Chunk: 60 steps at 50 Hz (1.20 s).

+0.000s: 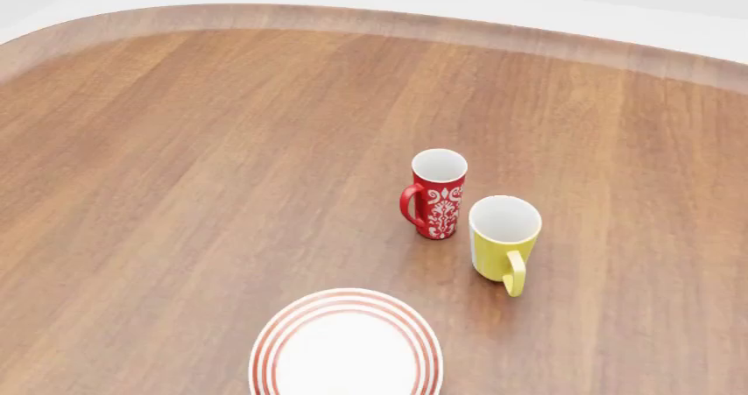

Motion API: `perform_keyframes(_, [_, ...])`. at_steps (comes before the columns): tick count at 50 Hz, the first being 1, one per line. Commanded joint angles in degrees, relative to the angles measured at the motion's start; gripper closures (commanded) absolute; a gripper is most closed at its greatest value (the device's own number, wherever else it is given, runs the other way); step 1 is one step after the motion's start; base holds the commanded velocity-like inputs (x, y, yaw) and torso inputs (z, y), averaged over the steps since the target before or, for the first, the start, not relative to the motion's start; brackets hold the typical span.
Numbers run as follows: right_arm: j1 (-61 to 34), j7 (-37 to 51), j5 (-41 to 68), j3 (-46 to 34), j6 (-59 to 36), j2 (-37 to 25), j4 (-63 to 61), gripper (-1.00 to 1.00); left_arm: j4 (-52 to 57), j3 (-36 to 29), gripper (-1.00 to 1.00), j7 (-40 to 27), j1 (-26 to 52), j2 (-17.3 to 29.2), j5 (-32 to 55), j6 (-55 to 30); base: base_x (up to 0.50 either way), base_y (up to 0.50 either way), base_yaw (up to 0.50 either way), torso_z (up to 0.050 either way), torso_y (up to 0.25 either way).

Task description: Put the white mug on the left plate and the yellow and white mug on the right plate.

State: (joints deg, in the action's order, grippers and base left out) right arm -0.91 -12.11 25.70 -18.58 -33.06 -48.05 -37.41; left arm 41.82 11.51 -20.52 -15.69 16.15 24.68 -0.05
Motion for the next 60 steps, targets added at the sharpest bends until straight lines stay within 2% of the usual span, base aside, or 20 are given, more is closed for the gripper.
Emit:
perform_keyframes(1, [-9.40,-5.32,-1.07,-5.75,-3.90,2.06,3.69,-1.00,0.63,-0.35,-1.00,-0.33,0.20,0.35,0.37,-0.17,0.00,0.00,0.00,0.000,0.000])
perform_keyframes(18, [-12.72,-9.70,-4.43,-12.01,-2.11,4.59,9.36,-1.00,0.37,-0.72,-1.00,-0.83,0.50,0.54,0.47,-0.02,0.00,0.00,0.00,0.000,0.000])
perform_keyframes(31, [-12.84,-12.19,-7.09,-15.77,4.28,9.31,20.68,-1.00,0.86,-0.43,-1.00,-1.11,-0.13,0.79,0.90,0.45,0.00,0.00,0.00,0.000,0.000])
perform_keyframes(45, [-16.30,-14.39,-7.74,-17.07,7.11,13.65,29.48,-1.00,2.03,0.90,-1.00,-1.77,-1.14,1.41,1.81,0.79,0.00,0.00,0.00,0.000,0.000])
perform_keyframes(60, [-15.74,-15.36,-10.37,-20.47,8.23,14.14,32.77,-1.00,2.22,2.06,-1.00,-2.38,-1.59,1.84,2.81,1.17,0.00,0.00,0.00,0.000,0.000])
